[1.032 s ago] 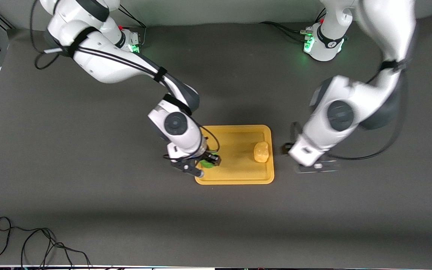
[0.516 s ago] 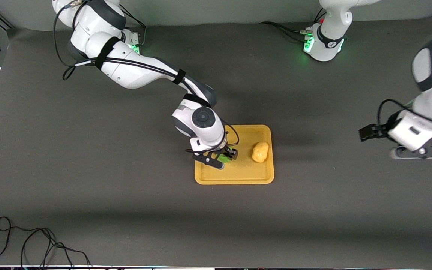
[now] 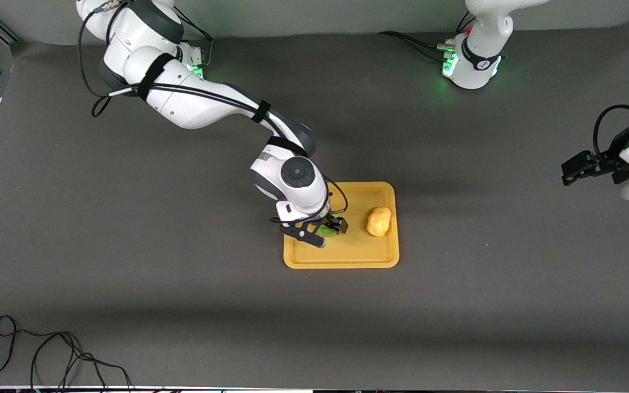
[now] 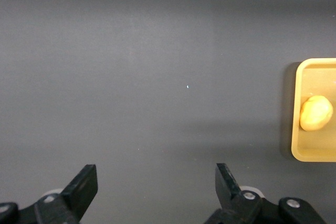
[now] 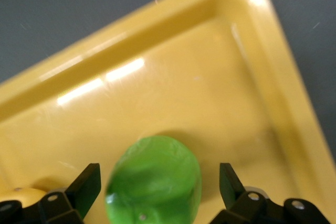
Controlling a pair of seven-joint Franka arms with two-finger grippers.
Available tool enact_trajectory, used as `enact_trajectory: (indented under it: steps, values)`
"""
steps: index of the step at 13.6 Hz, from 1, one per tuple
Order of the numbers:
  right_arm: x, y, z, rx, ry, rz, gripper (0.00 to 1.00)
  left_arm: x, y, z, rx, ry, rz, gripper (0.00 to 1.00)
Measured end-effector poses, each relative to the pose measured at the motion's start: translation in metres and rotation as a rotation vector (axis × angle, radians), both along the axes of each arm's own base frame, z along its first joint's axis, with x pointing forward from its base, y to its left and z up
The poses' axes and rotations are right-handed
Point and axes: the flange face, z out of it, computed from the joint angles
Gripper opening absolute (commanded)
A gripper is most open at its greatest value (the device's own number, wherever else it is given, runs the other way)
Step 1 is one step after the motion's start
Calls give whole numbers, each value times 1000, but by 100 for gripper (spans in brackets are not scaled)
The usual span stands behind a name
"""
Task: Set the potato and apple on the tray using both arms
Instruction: 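Open the right gripper and lift it away from the apple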
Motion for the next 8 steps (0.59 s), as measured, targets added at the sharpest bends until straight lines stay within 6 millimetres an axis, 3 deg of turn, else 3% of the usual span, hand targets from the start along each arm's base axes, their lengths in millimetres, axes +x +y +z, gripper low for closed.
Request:
enact_trajectory:
  steps: [3,6,8]
  values:
    - [23,-36,88,-43,-21,-28,100,-1,-1,11,-1,-10,0,100]
    - [41,-109,171,-90,64,85,100,3,0,-1,-6,20,-2,100]
    - [46,-168,213,-141,68,160,100,4,0,-5,-8,29,-4,100]
